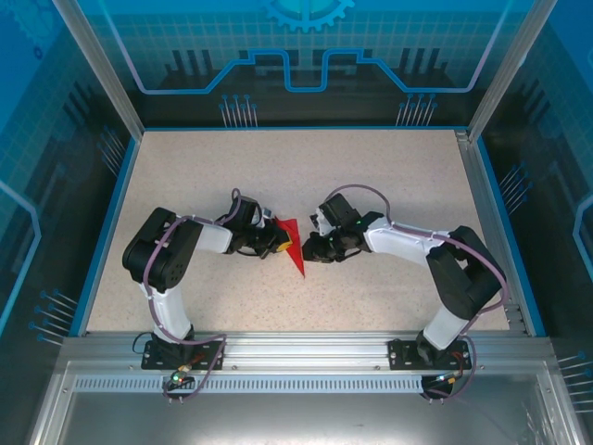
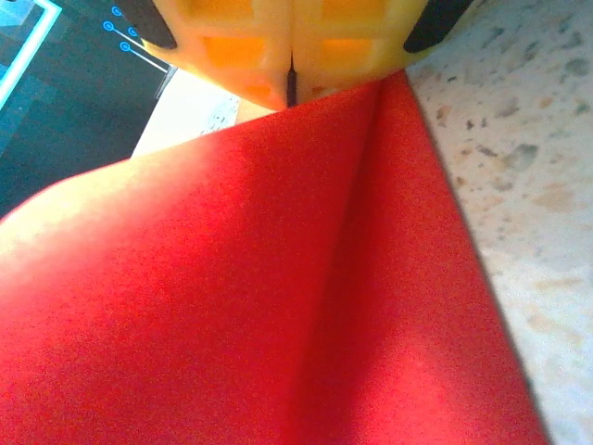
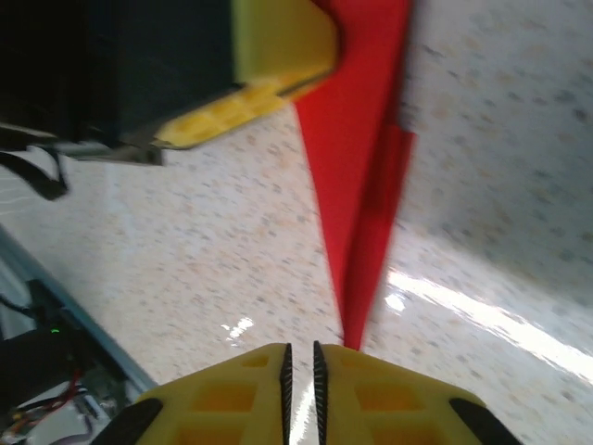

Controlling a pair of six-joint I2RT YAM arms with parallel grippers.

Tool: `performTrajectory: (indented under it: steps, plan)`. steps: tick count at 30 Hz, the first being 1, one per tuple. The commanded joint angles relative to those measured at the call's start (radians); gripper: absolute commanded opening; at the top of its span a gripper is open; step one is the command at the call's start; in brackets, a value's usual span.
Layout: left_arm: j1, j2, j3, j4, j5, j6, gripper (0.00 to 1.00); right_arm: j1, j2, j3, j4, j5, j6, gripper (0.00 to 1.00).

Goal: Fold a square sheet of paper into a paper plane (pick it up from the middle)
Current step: Fold the wing for the fifth time at the center of the table.

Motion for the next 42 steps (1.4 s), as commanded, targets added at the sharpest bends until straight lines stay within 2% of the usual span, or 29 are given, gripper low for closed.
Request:
performTrajectory:
  steps: [1,10,19,27,35,42]
  plan:
    - [-0.010,0.024,-0.008,-0.110,-0.002,0.026,0.00,0.008,0.061,0.029,0.098,-0.106,0.025,0.14]
    - [-0.010,0.016,-0.014,-0.116,-0.007,0.027,0.00,0.009,0.197,0.098,0.131,-0.136,0.048,0.13]
    - [-0.010,0.020,-0.003,-0.123,-0.007,0.032,0.00,-0.006,0.276,0.038,0.094,-0.098,0.033,0.13]
    - [-0.010,0.024,-0.009,-0.122,-0.005,0.028,0.00,-0.007,0.230,0.029,0.075,-0.089,0.017,0.13]
    - [-0.010,0.018,-0.004,-0.134,-0.009,0.033,0.00,-0.005,0.146,0.001,0.124,-0.148,0.018,0.15]
    - [-0.010,0.024,-0.002,-0.133,-0.007,0.029,0.00,-0.005,0.212,-0.023,0.044,-0.112,-0.018,0.14]
